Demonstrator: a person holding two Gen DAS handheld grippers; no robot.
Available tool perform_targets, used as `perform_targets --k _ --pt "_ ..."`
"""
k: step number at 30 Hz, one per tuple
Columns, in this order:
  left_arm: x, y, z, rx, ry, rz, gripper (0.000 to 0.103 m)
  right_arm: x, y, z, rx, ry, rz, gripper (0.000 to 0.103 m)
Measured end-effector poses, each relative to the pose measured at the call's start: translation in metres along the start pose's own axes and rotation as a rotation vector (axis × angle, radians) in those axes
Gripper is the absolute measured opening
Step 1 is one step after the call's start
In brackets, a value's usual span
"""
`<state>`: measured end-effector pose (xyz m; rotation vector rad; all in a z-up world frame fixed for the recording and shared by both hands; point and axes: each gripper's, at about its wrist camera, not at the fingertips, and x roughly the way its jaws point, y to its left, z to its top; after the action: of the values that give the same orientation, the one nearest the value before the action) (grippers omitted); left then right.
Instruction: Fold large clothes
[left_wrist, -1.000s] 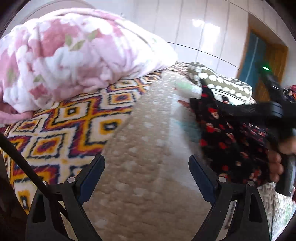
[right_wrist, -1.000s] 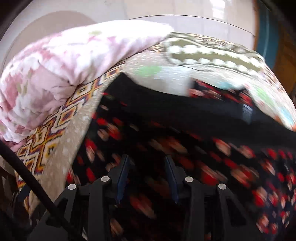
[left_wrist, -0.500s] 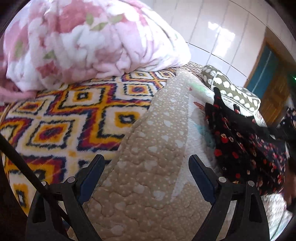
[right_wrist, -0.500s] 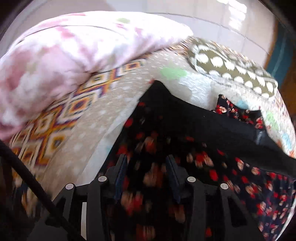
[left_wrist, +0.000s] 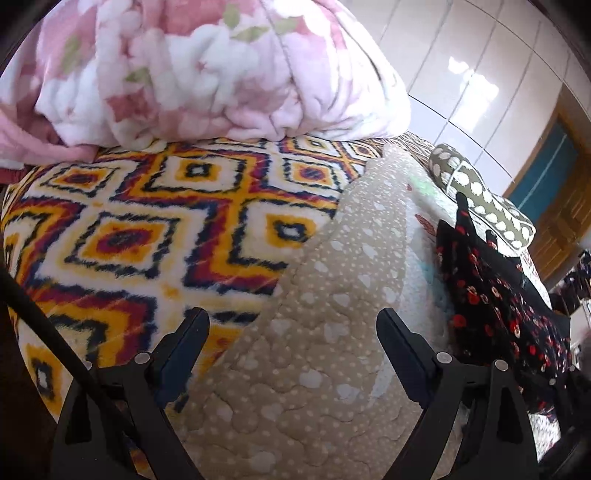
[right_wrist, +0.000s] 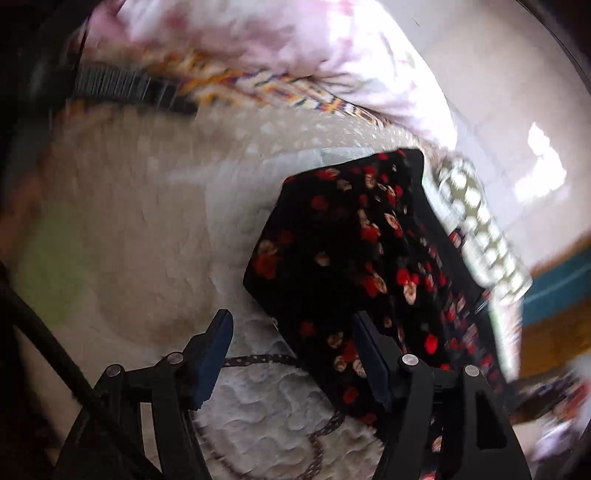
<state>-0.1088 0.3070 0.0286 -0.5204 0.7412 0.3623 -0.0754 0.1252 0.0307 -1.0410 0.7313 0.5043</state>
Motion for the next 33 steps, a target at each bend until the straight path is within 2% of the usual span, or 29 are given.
perform_targets --k 3,5,8,10,12,14,17,20,22,25,28,31,33 --pt "0.000 0.004 0.000 -0.013 0.002 0.001 0.091 0.013 0.008 0.008 -0.053 -0.005 -0.119 0.066" --pt "-0.001 0.005 0.000 -0.018 0.001 0.003 0.091 0.023 0.007 0.017 -0.060 0.010 -0.151 0.065" --pt "-0.002 0.003 0.000 -0.017 -0.001 0.001 0.091 0.037 0.002 0.029 -0.026 0.026 -0.138 0.059" --pt "-0.003 0.002 0.001 -0.009 -0.002 0.004 0.091 0.041 -0.004 0.034 0.020 0.039 -0.107 0.044" --pt "-0.004 -0.001 0.000 -0.001 -0.004 0.004 0.091 0.039 -0.011 0.032 0.062 0.038 -0.084 0.035" --pt "-0.005 -0.006 0.000 0.002 -0.006 -0.001 0.091 0.033 -0.027 0.031 0.127 0.023 -0.047 0.029" --pt "-0.007 -0.016 -0.002 0.022 -0.018 -0.003 0.091 0.009 -0.080 0.023 0.328 -0.031 -0.018 0.026" --pt "-0.007 -0.029 -0.006 0.056 -0.023 0.006 0.091 -0.024 -0.166 -0.017 0.637 -0.095 0.010 0.024" --pt "-0.008 -0.037 -0.010 0.076 -0.022 0.000 0.091 -0.043 -0.212 -0.059 0.804 -0.130 0.008 0.023" --pt "-0.012 -0.051 -0.016 0.116 -0.032 -0.011 0.091 -0.065 -0.266 -0.146 1.049 -0.156 -0.038 0.021" --pt "-0.016 -0.067 -0.025 0.164 -0.043 -0.026 0.091 -0.056 -0.289 -0.239 1.268 -0.078 -0.061 0.017" --pt "-0.017 -0.086 -0.035 0.217 -0.043 -0.048 0.091 -0.029 -0.288 -0.290 1.325 0.036 -0.093 0.013" --pt "-0.021 -0.103 -0.044 0.261 -0.053 -0.070 0.091 -0.015 -0.283 -0.319 1.405 0.033 -0.033 0.013"
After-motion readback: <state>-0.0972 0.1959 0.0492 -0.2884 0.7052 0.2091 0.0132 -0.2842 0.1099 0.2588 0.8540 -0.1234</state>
